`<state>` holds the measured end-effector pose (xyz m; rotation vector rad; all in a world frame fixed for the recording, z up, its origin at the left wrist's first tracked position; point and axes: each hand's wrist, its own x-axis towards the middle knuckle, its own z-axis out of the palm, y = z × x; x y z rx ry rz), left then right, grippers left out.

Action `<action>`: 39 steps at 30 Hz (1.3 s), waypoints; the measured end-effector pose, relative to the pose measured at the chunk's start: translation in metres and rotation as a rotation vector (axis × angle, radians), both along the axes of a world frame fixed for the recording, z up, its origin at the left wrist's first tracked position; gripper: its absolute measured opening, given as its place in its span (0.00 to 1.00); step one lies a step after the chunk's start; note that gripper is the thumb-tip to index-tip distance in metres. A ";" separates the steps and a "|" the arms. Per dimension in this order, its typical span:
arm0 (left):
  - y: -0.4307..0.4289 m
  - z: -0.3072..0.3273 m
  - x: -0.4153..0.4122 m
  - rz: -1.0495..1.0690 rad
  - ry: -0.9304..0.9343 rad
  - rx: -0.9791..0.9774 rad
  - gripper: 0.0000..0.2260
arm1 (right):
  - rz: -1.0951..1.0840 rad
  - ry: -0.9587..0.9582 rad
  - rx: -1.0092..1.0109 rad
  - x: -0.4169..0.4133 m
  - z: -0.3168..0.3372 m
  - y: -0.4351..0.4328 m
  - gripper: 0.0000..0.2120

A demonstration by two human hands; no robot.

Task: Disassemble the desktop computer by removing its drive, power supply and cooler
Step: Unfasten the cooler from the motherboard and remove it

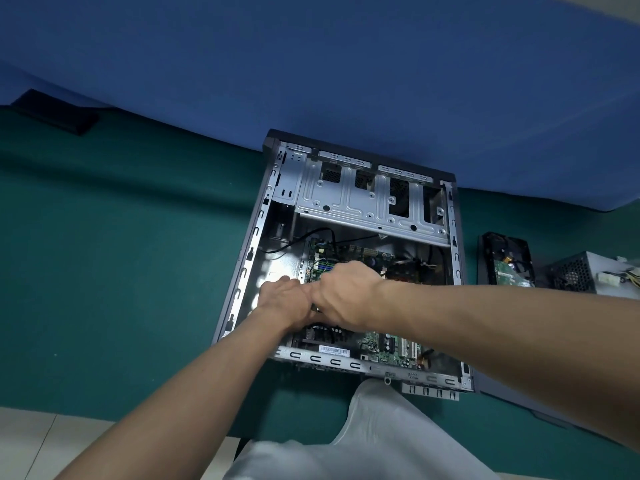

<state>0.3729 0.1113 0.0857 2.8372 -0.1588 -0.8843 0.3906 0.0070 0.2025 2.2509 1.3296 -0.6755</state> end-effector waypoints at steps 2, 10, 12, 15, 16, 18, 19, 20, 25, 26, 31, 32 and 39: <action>-0.001 -0.001 -0.001 0.006 -0.019 0.005 0.14 | 0.139 -0.013 0.053 0.001 -0.001 -0.003 0.17; -0.001 -0.001 0.001 -0.015 0.016 -0.028 0.32 | -1.166 0.374 0.202 0.015 -0.012 0.005 0.12; -0.001 -0.001 0.001 -0.023 0.014 -0.020 0.36 | -1.367 0.525 0.168 0.020 -0.009 0.007 0.08; 0.000 0.000 0.001 -0.007 0.016 -0.016 0.35 | -0.989 0.351 0.075 0.017 -0.010 0.008 0.06; 0.000 0.001 0.001 0.002 0.015 -0.010 0.34 | -0.788 0.248 0.027 0.015 -0.009 0.009 0.05; 0.001 0.001 0.000 0.013 0.003 0.004 0.27 | -0.361 0.093 -0.046 0.009 -0.007 0.009 0.10; 0.000 0.000 0.000 0.020 -0.002 0.005 0.24 | -0.137 0.019 -0.063 0.007 -0.006 0.007 0.12; 0.000 0.000 0.000 0.027 -0.001 0.004 0.22 | 0.050 -0.037 -0.059 0.007 -0.005 0.005 0.14; 0.000 0.005 0.001 -0.003 0.024 -0.020 0.24 | 0.290 -0.076 0.051 0.008 -0.005 -0.018 0.22; -0.001 0.006 0.001 -0.017 0.028 -0.023 0.28 | 0.242 -0.082 0.067 0.009 -0.005 -0.025 0.20; -0.003 0.009 0.000 -0.059 0.006 -0.051 0.41 | -0.253 -0.125 0.286 0.015 -0.001 -0.071 0.06; -0.006 0.011 0.001 -0.057 -0.003 -0.058 0.41 | -0.400 -0.115 0.367 0.017 0.002 -0.085 0.07; -0.033 0.026 0.010 -0.176 -0.067 0.087 0.45 | -1.330 0.065 1.137 0.010 -0.004 -0.163 0.08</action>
